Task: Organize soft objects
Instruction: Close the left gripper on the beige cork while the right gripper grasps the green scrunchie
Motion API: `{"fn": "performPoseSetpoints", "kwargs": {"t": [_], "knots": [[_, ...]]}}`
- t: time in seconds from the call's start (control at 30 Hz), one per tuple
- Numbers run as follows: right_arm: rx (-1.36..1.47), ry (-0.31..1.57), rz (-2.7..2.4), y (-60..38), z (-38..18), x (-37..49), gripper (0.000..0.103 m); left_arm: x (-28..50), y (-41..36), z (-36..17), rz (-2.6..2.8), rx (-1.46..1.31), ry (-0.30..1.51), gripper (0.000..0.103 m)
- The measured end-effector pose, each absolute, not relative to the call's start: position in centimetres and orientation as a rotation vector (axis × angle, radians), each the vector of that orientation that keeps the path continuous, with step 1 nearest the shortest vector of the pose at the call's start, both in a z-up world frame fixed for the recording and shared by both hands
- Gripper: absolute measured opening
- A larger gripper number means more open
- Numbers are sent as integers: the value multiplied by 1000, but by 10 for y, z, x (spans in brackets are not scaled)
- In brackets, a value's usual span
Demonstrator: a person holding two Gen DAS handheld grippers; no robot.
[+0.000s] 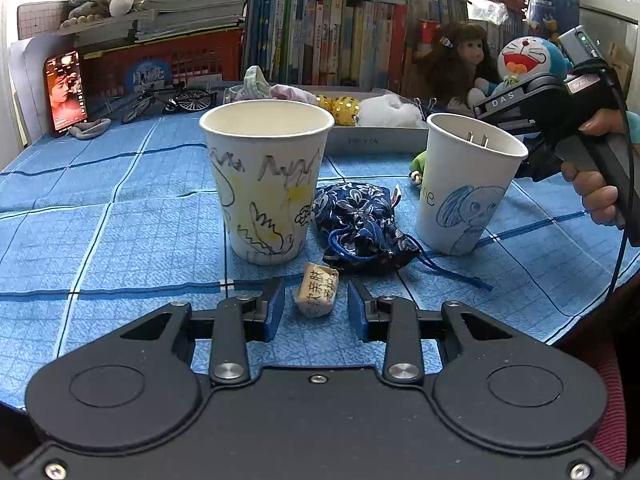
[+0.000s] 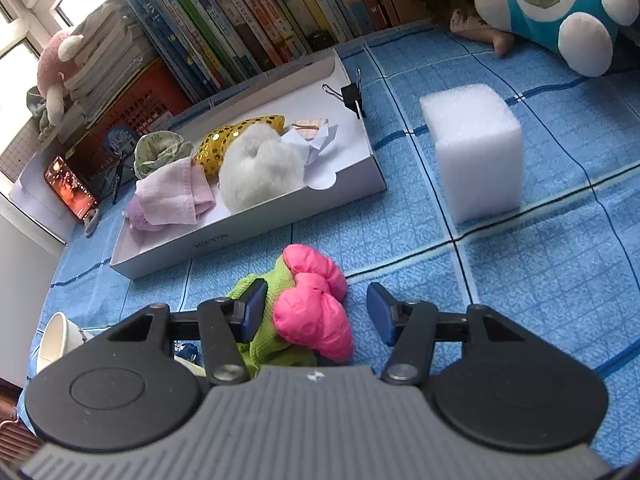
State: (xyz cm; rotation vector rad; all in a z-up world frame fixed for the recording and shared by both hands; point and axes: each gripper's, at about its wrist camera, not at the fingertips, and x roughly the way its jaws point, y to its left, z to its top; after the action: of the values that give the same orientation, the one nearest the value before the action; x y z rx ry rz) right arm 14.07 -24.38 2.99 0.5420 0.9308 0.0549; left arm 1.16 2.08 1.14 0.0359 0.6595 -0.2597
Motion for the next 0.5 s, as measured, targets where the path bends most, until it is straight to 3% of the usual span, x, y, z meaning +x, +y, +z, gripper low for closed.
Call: {"fn": "performPoseSetpoints", "kwargs": {"t": [0.3,0.33,0.4,0.5], "knots": [[532,929,58,-244,29,141,59,16,12,8,-262,50,648,29],[524,930,59,-243,29,141,55,16,12,8,-259,56,646,19],[523,930,67,-242,30,140,43,15,10,9,-244,63,643,18],[527,923,65,-241,33,139,42,13,10,12,-263,51,650,17]]}}
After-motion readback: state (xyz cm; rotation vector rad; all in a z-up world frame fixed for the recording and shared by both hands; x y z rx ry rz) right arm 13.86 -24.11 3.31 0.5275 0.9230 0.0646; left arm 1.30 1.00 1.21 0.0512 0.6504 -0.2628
